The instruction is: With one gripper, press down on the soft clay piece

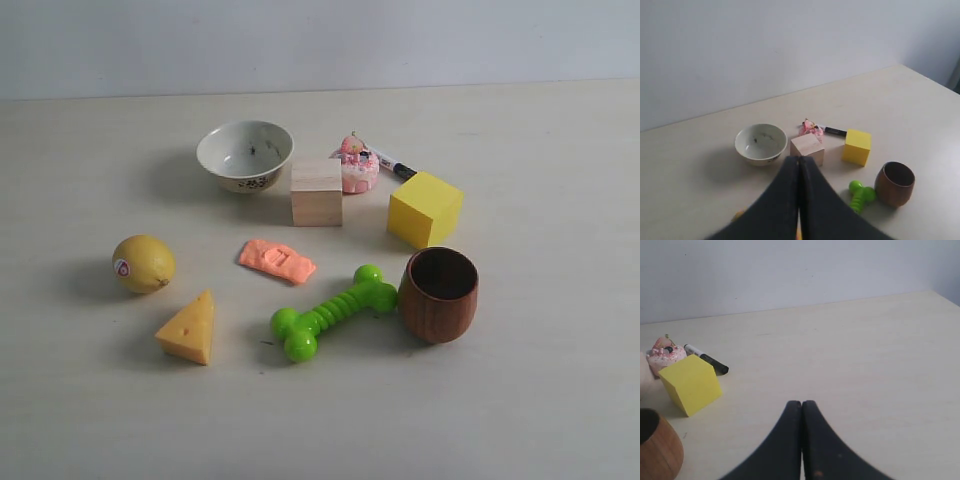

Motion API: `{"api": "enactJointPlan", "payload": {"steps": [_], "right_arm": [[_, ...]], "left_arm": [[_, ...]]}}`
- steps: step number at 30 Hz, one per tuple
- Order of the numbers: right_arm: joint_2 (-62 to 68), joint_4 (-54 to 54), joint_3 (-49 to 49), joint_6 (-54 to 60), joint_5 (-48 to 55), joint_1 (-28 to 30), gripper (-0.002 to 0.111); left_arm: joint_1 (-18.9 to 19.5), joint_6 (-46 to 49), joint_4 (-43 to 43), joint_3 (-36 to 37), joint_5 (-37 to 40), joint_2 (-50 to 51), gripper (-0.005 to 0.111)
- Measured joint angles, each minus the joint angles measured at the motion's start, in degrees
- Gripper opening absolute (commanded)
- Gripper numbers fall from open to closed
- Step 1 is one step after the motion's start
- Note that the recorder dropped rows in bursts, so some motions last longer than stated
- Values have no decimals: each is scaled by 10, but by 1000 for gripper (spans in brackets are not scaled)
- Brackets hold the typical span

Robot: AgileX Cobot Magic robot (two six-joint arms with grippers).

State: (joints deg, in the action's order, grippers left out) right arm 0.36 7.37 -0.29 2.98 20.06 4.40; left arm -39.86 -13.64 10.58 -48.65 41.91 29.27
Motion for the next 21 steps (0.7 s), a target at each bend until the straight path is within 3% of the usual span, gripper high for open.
{"api": "enactJointPlan", "payload": {"steps": [6,9,14,18,21], "right_arm": [[0,0,0,0,0,0,0],[0,0,0,0,0,0,0],[0,0,0,0,0,0,0],[0,0,0,0,0,0,0],[0,0,0,0,0,0,0]], "left_arm": [[7,1,45,18,-21,-9,0],[46,1,52,50,-72,-28,0],[178,1,33,139,-169,-81,0],[284,1,6,216,-201,-144,0],[331,0,-7,265,-209,-185,0]]}}
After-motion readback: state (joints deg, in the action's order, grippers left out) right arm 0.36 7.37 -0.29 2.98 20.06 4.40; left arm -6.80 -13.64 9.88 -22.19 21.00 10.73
